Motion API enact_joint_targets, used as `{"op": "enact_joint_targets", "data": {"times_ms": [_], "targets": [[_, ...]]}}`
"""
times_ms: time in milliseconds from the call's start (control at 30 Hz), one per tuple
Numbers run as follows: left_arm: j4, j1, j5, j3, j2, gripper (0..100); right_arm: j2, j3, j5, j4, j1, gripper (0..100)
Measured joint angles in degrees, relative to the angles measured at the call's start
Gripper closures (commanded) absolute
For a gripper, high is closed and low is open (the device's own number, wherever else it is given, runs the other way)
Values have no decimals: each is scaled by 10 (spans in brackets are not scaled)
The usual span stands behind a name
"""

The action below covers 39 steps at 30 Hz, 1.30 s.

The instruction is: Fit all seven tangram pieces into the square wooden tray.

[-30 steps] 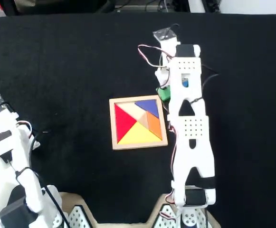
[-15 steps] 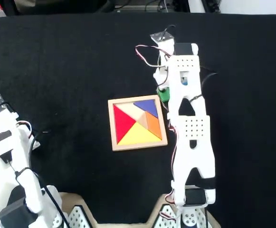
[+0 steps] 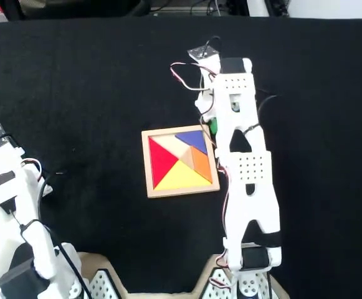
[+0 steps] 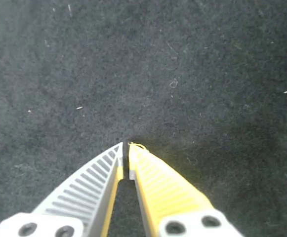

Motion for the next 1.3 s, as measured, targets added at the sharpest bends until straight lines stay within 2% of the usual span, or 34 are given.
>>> {"op": "enact_joint_targets", "data": {"times_ms": [300,533,1133,1300], "targets": [[0,0,0,0,0,970,12,10,-4,-2,2,683],[0,0,0,0,0,970,25,9,12,-2,11,828],[0,0,0,0,0,970,24,-13,23,1,19,836],[0,0,0,0,0,970,-40,8,25,1,15,834]]}}
